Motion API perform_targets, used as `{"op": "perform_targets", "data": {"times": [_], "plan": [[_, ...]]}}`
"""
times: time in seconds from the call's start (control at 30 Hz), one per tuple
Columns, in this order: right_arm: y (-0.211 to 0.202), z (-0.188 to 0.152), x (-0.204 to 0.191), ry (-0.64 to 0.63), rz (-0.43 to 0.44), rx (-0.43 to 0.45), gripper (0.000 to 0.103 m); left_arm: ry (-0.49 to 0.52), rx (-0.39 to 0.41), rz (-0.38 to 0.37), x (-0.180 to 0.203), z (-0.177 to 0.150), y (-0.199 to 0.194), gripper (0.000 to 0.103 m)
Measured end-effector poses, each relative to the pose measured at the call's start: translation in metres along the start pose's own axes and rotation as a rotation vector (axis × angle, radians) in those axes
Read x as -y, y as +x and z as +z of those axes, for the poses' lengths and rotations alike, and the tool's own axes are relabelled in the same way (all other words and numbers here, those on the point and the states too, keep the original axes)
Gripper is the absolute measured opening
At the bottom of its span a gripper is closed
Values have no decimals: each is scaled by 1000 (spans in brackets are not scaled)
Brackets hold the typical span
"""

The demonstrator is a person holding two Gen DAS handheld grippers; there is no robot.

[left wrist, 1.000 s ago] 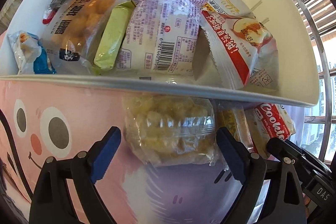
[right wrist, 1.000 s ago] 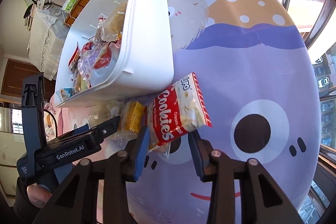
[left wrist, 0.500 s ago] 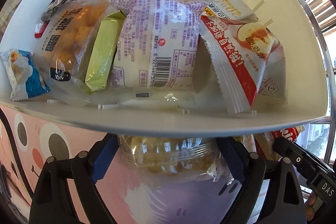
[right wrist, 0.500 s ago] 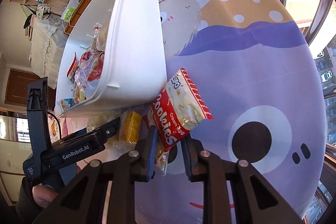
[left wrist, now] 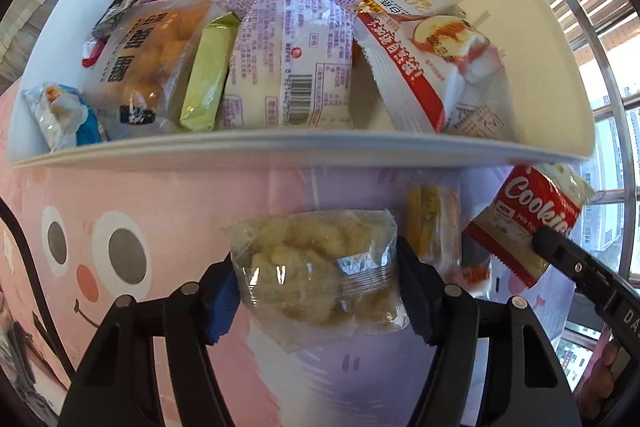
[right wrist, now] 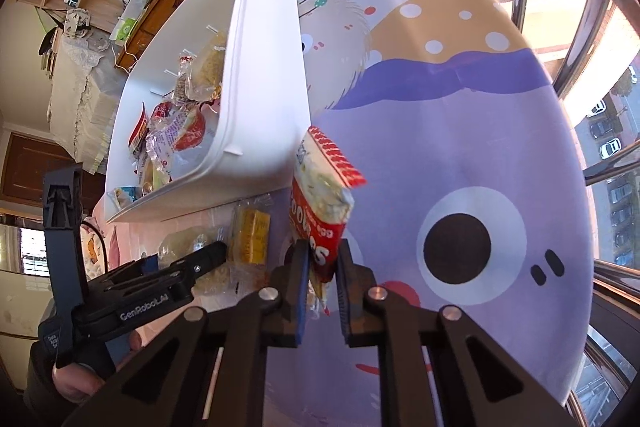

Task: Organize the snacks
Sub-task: 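Grasp the clear bread bag with the left tool while the right tool grasps the Cookies packet, then carry both bags over the basket and open both tools to drop them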

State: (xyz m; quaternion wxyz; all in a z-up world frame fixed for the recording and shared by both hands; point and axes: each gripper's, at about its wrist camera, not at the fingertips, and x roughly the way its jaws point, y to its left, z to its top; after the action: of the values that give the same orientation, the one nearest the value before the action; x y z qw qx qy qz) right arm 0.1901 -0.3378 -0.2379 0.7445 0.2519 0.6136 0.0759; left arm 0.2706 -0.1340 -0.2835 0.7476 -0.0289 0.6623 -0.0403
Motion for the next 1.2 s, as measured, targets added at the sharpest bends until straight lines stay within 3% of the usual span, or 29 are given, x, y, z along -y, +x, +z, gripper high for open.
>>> {"op": "perform_targets", "data": {"times": [0.43,0.63,1.2], "plan": [[-37,-15,-7,-11,-72,91,11,59,22,8,7,-12,-52,68],[-58,-18,-7,5,-88,152,11,91,31,3,-7,-22,-91,68],[-100,5,-73,-41,-90,358,11,166,158,-8,-57,32,-152,68]]}}
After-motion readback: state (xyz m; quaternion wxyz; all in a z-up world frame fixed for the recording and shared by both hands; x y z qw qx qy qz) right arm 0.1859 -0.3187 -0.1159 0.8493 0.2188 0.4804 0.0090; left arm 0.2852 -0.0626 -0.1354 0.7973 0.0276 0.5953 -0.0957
